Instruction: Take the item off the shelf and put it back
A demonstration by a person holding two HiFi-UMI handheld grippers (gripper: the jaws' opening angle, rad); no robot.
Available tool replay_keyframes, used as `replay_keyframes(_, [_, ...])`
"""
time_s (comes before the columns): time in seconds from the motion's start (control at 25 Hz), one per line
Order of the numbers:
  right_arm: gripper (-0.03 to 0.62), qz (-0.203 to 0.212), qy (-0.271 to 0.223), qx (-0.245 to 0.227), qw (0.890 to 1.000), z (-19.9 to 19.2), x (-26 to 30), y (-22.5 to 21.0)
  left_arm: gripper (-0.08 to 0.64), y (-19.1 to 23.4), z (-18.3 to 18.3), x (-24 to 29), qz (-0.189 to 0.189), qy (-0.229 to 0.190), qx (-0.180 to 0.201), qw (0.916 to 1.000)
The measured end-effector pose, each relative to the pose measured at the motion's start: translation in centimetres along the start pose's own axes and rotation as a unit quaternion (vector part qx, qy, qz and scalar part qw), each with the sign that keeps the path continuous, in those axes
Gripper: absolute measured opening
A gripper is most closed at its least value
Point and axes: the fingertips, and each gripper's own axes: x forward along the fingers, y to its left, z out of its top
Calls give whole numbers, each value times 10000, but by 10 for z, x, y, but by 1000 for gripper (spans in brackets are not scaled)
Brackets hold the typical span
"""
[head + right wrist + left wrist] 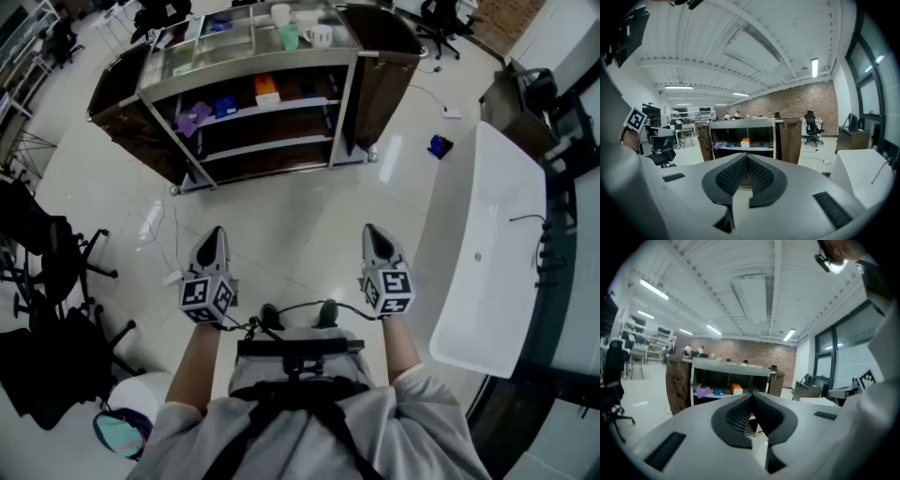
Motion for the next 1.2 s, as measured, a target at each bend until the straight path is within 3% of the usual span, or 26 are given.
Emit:
replay_keyframes(0.2, [9, 98, 5, -298, 9995, 4, 0, 3, 8, -10, 8, 3, 117, -219, 636, 9977])
replay_keyframes(0.56, [9, 247, 24, -153, 9996, 3, 7, -16, 8, -31, -7, 19, 122, 32, 487, 9987])
replay_keyframes(0.92, [9, 567, 9, -65, 9984, 13, 23, -45, 8, -60, 19, 38, 318, -80, 435, 9985])
replay_keyframes(1.2, [9, 564, 76, 65, 9984, 13, 70, -36, 8, -37, 34, 85, 155, -74, 630, 9979])
